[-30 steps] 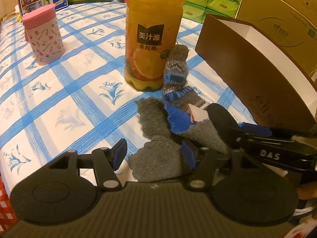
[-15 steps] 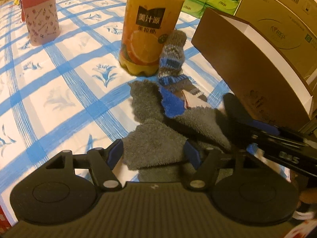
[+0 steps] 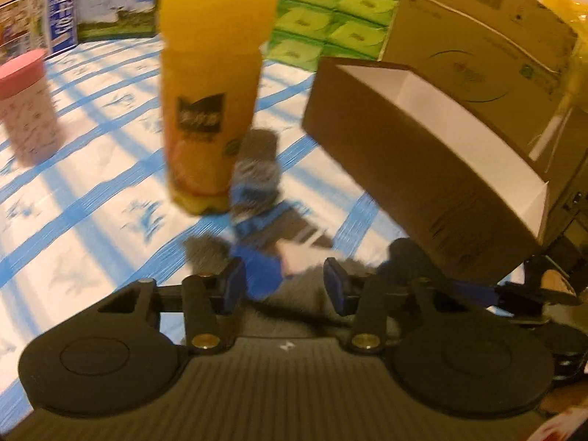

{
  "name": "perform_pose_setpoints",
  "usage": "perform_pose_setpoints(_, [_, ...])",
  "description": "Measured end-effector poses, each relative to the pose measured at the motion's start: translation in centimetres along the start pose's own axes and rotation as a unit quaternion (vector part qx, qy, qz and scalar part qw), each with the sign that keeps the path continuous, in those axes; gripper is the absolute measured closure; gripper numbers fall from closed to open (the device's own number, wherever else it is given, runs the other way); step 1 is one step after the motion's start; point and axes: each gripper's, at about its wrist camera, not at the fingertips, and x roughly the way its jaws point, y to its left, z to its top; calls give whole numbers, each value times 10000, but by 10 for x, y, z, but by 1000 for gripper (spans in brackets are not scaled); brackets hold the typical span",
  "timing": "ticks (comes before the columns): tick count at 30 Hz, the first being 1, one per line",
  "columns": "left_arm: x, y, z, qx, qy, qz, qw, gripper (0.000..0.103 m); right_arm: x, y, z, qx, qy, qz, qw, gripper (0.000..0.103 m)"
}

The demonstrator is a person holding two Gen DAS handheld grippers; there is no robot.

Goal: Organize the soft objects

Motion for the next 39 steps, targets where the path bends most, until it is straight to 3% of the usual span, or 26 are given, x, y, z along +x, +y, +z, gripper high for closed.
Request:
perform_pose_setpoints(13, [49,7,10,-433,523,-302,9972,77,34,-6,6,97,89,-143,9998,51])
perform_pose_setpoints(16, [51,4,8,-472,592,-473,9960,89,37,-10,2,115,143,-177,9997,51])
perform_pose_setpoints(25, [56,8,6,-729,632,-577,9937,90,39,-10,-1,16,136,-166,9998,51])
perform_pose_setpoints(32, [63,18,9,-1211,691,-968,9855,92,41,-8,-4,-79,118,-175,9997,50])
perform_pose_setpoints(36, [50,5,7,-844,500,-1053,9896,99,40,-9,-4,-96,113,-164,9998,50])
perform_pose_setpoints(39, [41,-9,1,-538,417,-1025,9924,100,38,-8,-4,-66,113,-164,9998,50])
